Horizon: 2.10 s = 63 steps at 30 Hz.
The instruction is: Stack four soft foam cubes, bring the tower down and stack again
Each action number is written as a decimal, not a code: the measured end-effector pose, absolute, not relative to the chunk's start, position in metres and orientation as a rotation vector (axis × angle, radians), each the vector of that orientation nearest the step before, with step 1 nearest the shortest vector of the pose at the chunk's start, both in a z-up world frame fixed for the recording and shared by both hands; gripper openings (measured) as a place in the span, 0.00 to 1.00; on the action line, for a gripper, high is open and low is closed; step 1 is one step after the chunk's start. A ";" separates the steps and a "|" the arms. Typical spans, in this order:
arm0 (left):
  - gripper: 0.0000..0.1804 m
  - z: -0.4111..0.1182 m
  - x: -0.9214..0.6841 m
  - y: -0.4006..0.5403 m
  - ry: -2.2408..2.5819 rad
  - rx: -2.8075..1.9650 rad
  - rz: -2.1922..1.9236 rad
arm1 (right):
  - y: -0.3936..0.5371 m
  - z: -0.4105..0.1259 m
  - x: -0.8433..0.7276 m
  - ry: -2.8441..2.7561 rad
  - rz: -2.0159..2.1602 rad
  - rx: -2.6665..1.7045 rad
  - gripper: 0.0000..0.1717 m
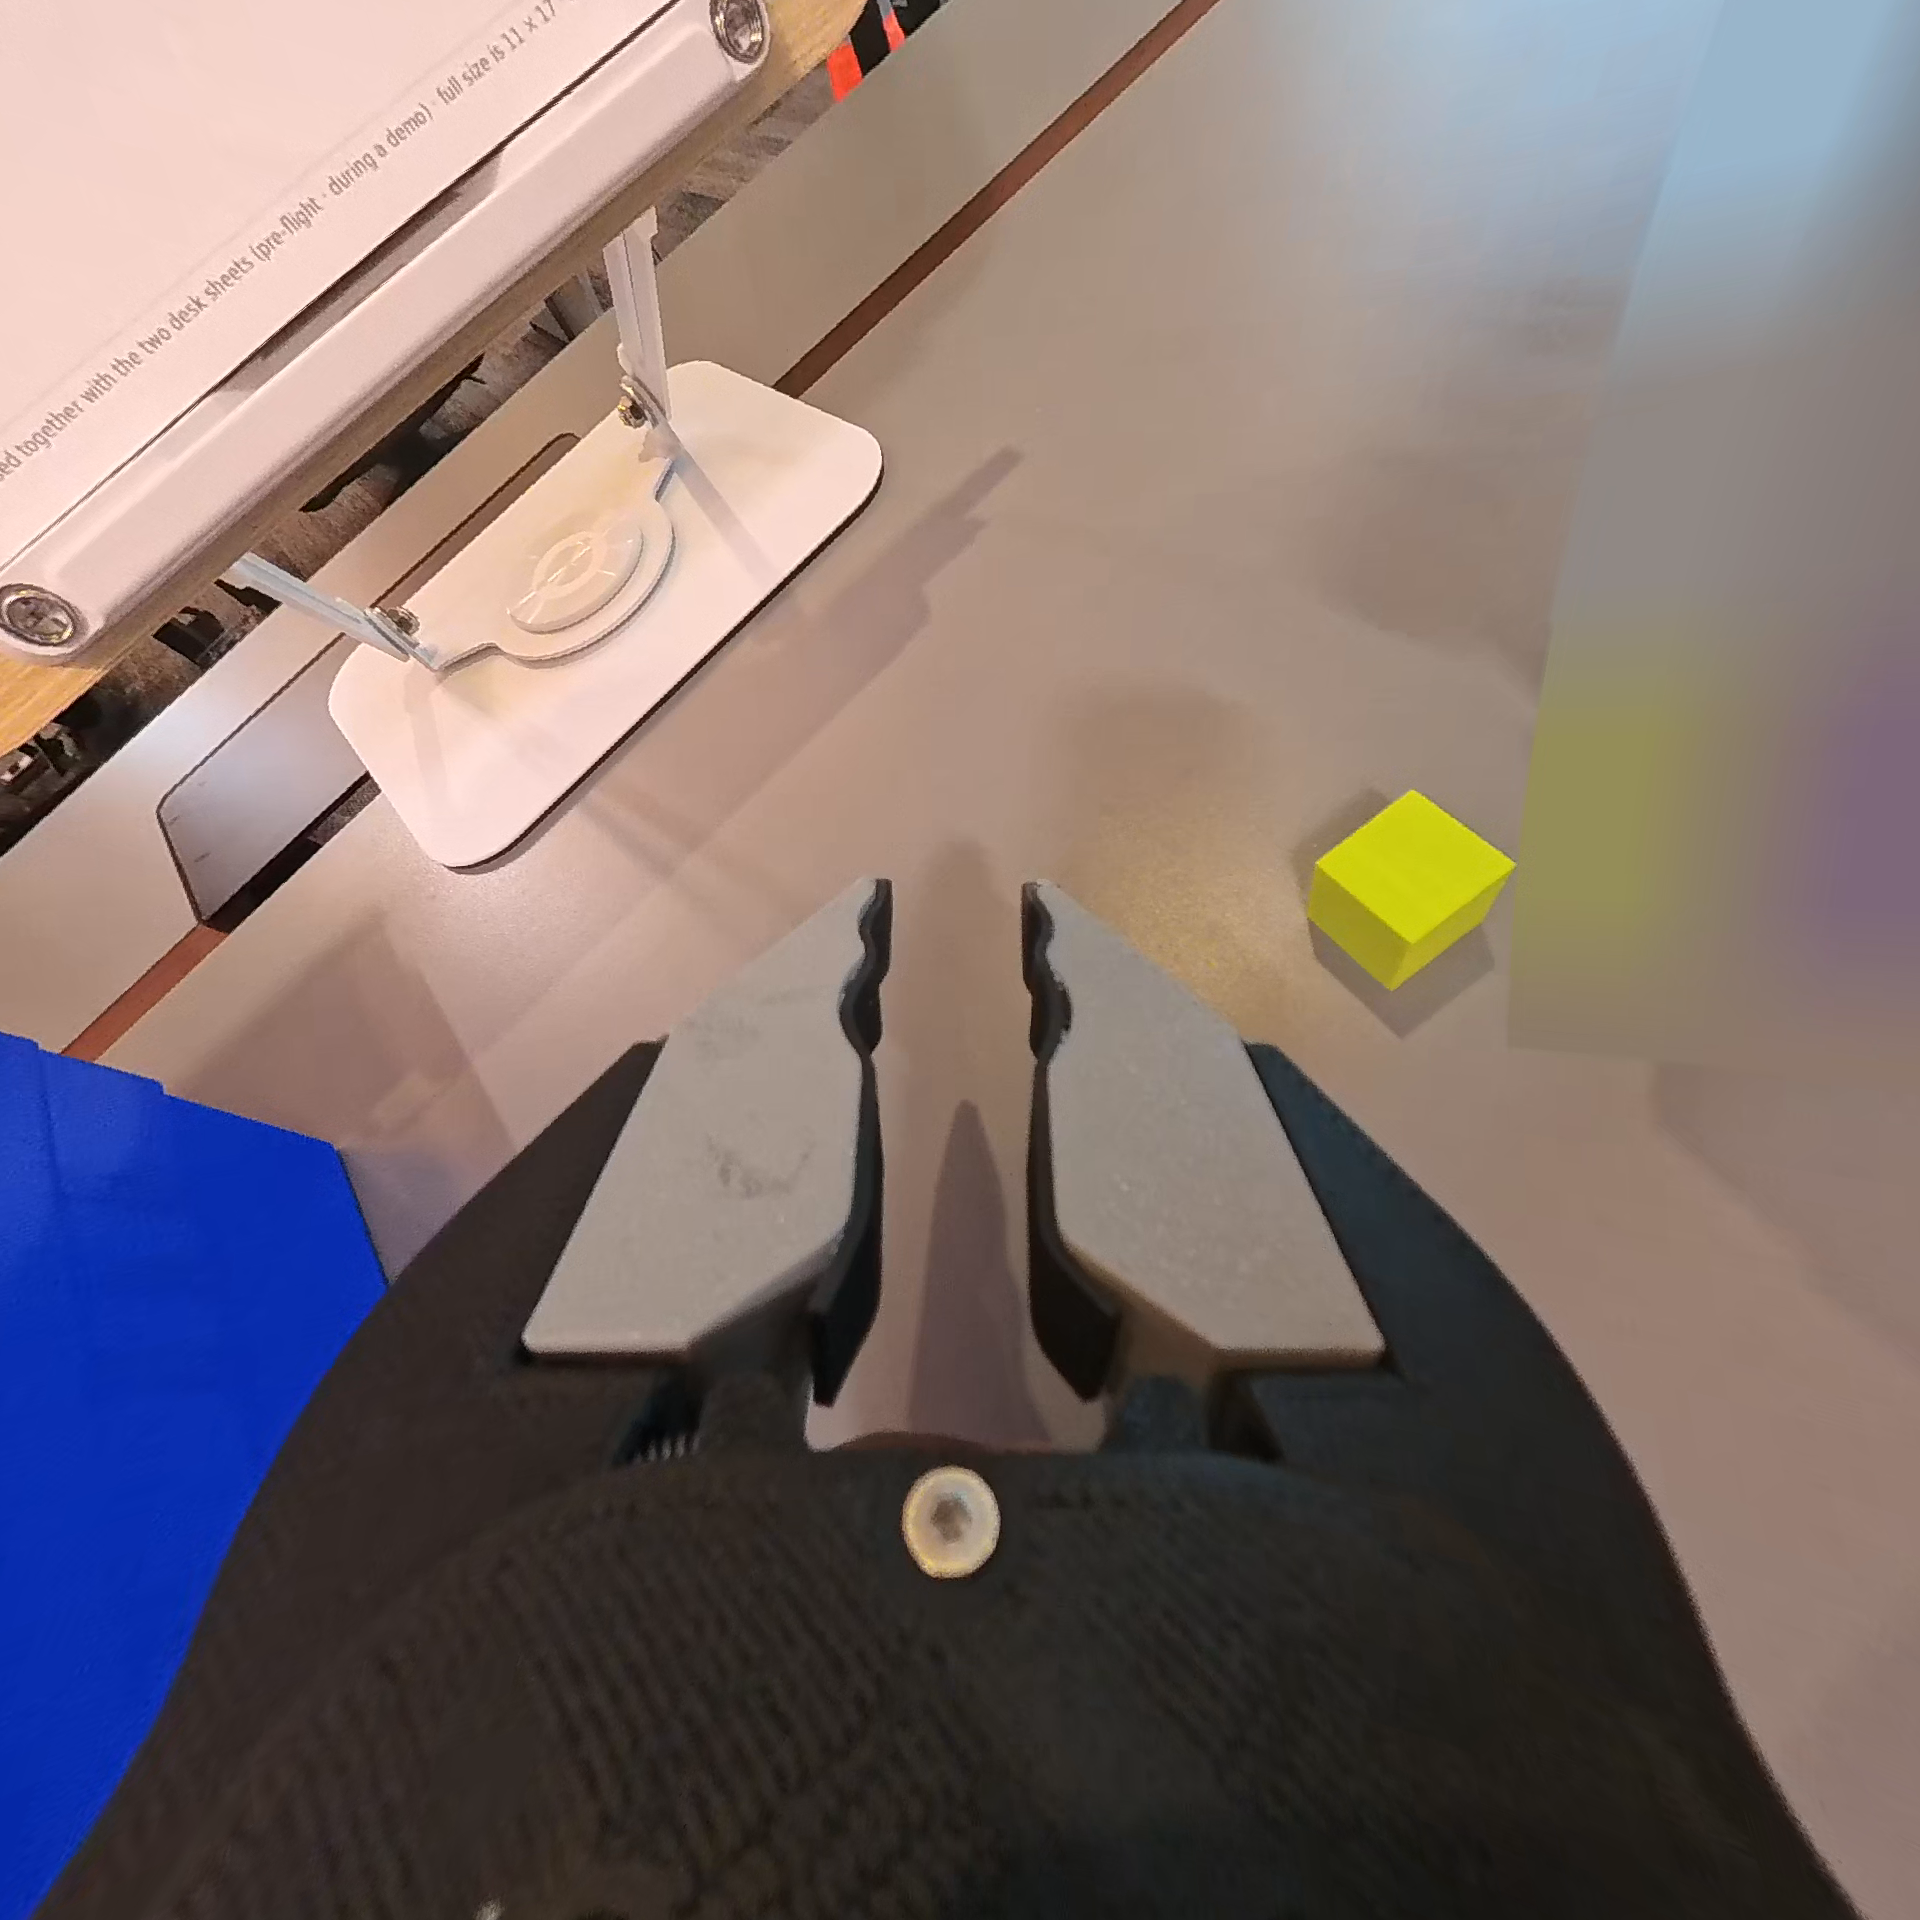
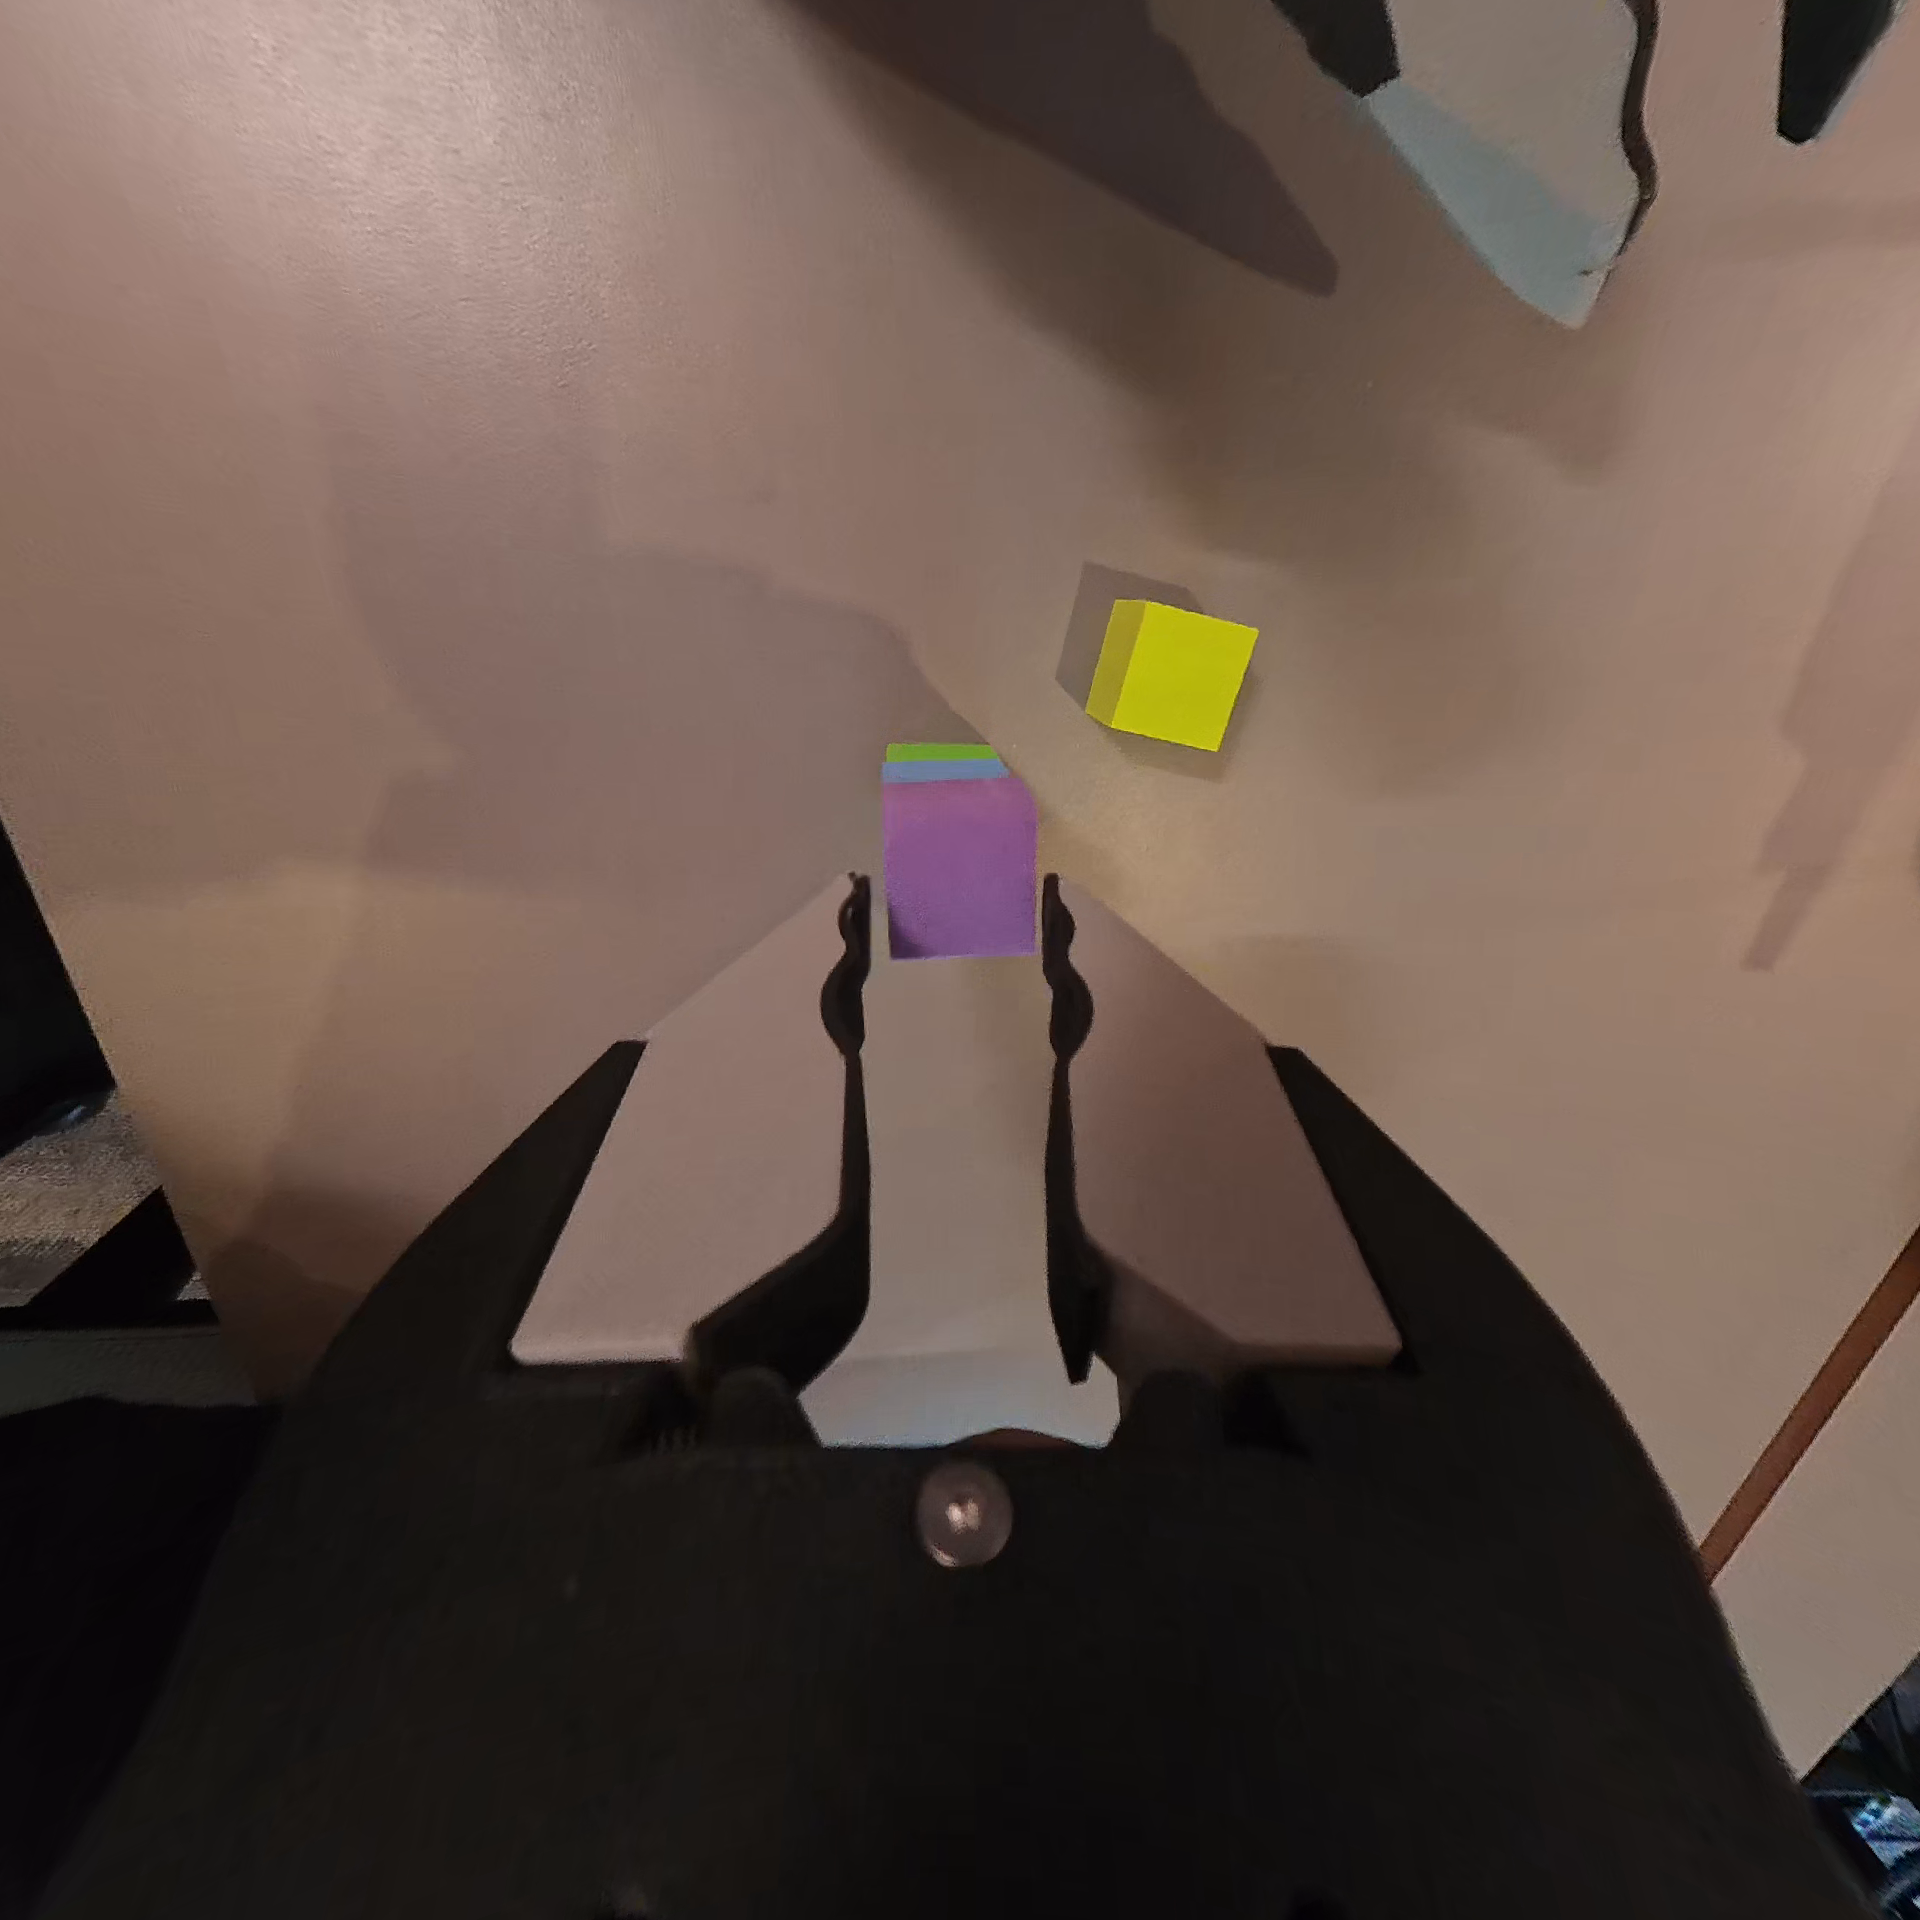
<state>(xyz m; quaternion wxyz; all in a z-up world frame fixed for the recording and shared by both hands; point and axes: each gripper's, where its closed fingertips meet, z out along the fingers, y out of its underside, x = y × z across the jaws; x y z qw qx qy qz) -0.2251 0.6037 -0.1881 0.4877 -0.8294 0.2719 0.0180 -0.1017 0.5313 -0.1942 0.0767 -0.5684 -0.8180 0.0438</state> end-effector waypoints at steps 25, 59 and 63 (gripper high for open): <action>0.28 -0.223 -0.153 0.563 1.167 -1.966 -0.247 | 0.544 -0.127 -0.111 -2.156 0.478 -1.637 0.22; 0.14 -0.109 -0.155 0.560 0.951 -1.481 -0.107 | 0.570 -0.098 -0.139 -1.739 1.046 -1.848 0.29; 0.14 -0.100 -0.149 0.554 0.985 -1.395 -0.016 | 0.566 -0.099 -0.148 -1.710 1.183 -1.853 0.31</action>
